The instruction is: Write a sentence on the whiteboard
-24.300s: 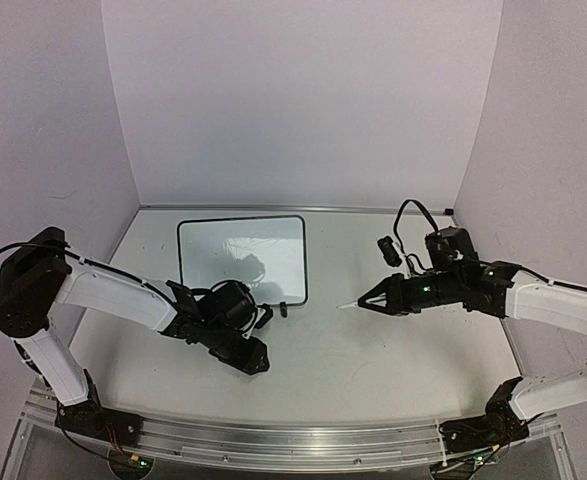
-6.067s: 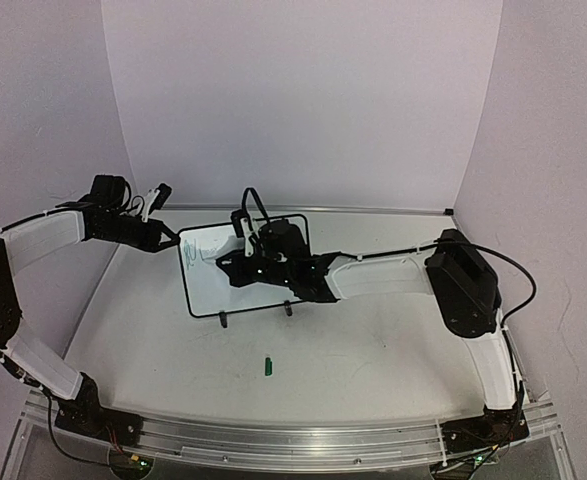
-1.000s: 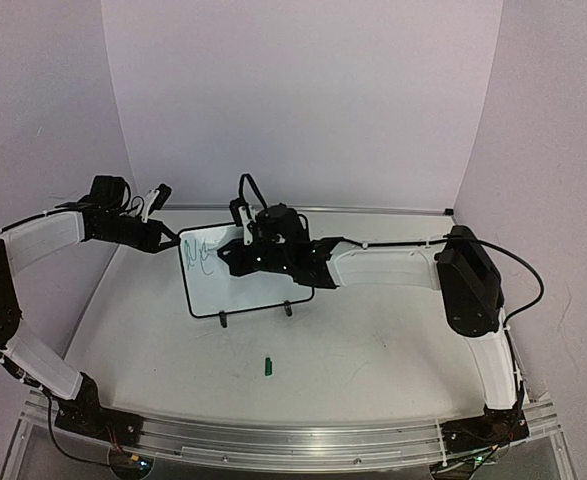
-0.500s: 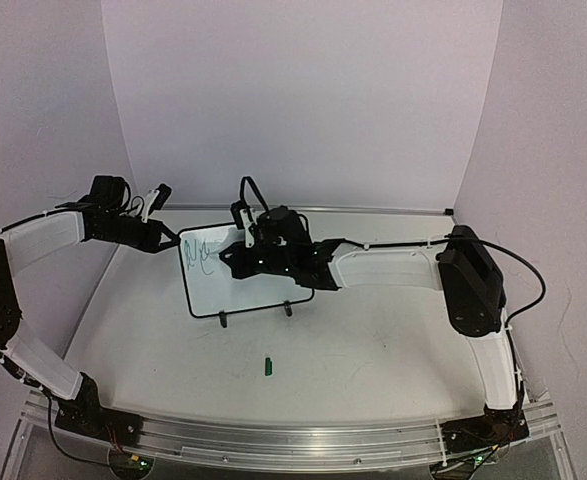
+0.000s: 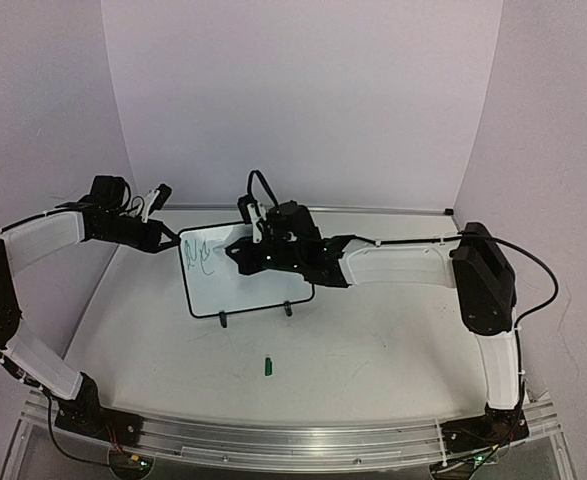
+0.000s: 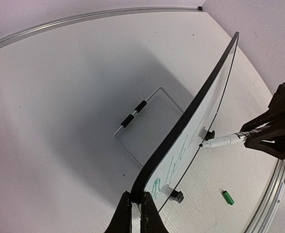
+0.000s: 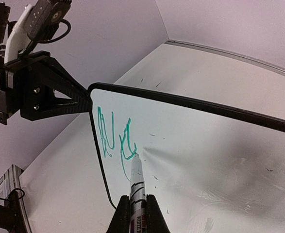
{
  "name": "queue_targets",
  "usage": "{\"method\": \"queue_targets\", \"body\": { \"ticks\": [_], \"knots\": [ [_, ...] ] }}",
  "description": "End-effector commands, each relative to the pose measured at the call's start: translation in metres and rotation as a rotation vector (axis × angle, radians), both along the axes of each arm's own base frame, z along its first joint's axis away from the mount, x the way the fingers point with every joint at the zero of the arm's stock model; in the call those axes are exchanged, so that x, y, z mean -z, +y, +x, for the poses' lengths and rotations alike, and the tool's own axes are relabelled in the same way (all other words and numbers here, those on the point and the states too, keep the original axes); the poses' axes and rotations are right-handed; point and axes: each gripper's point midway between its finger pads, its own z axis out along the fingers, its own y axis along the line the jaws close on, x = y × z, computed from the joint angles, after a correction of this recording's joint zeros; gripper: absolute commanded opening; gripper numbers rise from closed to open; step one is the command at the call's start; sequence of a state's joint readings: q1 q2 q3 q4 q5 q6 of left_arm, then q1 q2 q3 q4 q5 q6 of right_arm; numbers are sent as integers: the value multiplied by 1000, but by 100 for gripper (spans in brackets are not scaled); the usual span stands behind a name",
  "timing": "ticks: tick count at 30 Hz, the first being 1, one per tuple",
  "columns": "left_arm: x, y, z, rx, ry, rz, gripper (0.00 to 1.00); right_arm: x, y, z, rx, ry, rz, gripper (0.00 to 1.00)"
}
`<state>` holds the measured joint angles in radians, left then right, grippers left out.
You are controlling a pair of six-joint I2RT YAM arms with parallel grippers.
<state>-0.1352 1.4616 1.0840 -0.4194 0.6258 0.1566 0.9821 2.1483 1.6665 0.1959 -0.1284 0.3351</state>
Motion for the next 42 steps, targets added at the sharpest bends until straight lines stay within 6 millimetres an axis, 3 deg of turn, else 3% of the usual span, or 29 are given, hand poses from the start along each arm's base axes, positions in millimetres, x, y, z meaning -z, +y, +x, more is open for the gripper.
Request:
{"method": "queue_targets", "body": {
  "ticks": [1,14,42],
  "knots": [
    [-11,1,5,5,-63,6,0,-40,2,5,4,-62,62,0],
    [-11,1,5,5,-65,6,0,-26,9,15,20,-53,25,0],
    [-14,0,3,7,-71,3,0,6,-6,19,88,2,-53,0]
  ]
}}
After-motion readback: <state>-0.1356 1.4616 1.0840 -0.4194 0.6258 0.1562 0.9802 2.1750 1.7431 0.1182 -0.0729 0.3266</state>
